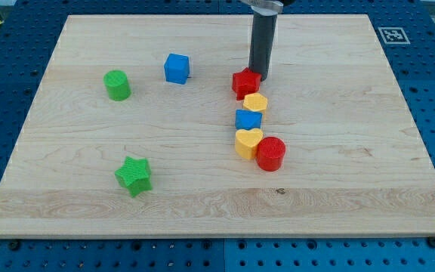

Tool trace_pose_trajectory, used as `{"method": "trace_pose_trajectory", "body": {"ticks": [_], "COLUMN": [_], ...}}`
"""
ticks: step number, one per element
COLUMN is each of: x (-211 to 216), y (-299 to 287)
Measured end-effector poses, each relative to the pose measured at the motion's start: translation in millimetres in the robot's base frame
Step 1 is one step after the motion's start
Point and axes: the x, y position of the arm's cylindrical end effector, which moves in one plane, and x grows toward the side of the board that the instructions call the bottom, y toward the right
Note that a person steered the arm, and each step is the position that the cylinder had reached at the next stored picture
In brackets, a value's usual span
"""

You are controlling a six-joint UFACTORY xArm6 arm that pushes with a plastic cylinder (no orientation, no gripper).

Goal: Adjust the yellow hexagon between the red star and blue triangle

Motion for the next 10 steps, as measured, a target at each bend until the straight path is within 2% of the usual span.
{"method": "trace_pose_trajectory", "body": {"ticks": [3, 5, 8, 10], "x": [7, 29, 60, 66], "y": [28, 54, 54, 31]}}
